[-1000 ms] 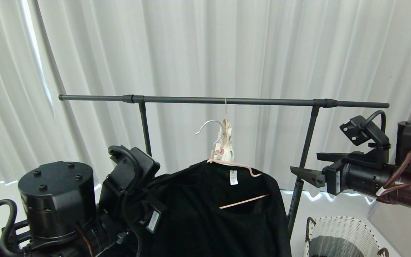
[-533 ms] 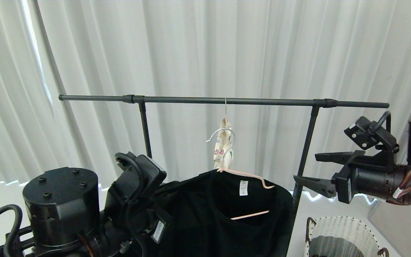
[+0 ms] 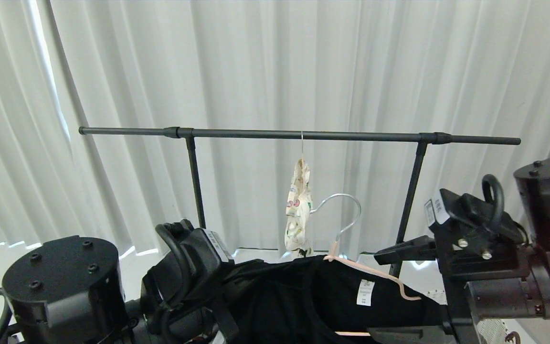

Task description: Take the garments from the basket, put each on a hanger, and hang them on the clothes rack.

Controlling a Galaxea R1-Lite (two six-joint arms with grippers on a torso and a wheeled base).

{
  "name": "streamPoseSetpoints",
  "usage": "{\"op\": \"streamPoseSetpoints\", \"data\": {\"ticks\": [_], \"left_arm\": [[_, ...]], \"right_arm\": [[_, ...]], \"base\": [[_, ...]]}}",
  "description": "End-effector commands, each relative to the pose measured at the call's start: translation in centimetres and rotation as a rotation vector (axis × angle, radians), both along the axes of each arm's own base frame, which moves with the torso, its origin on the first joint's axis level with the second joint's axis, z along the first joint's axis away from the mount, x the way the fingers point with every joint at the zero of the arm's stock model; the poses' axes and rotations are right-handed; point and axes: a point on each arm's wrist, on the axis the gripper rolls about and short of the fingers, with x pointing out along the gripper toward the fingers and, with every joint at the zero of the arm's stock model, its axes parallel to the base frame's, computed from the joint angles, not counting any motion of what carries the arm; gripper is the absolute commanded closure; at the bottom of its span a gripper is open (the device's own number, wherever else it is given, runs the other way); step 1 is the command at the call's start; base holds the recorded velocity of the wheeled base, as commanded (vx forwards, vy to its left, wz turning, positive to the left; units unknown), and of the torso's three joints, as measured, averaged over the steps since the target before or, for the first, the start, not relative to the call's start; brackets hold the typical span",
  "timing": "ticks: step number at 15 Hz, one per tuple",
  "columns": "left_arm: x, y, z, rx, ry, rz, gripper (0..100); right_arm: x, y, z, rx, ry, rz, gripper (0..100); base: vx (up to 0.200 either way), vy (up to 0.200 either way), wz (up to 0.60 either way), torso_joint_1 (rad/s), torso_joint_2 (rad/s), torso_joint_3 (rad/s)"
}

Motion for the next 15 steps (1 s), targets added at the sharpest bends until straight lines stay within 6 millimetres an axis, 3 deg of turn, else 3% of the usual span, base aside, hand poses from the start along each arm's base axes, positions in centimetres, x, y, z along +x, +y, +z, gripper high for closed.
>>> {"op": "streamPoseSetpoints", "data": {"ticks": [1, 8, 9, 15], "left_arm": [[-0.4, -0.1, 0.3, -0.01, -0.01, -0.015, 100], [-1.1, -0.1, 1.0, -0.022, -0.043, -0.048, 100], [-1.3, -0.3, 1.0, -0.022, -0.043, -0.055, 100], [-1.2, -0.3, 1.0, -0.023, -0.045, -0.054, 100]], "right_arm": [[1.1, 1.3, -1.3, -0.054, 0.033, 0.017, 0], [2.4, 1.4, -2.8, -0.109, 0.084, -0.02, 0], [2.4, 1.4, -2.8, -0.109, 0.084, -0.02, 100], [2.4, 1.4, -2.8, -0.112, 0.08, -0.024, 100]], "base": [[0.0, 0.0, 0.0, 0.0, 0.0, 0.0], [0.0, 0.0, 0.0, 0.0, 0.0, 0.0], [0.0, 0.0, 0.0, 0.0, 0.0, 0.0], [0.0, 0.0, 0.0, 0.0, 0.0, 0.0]]}}
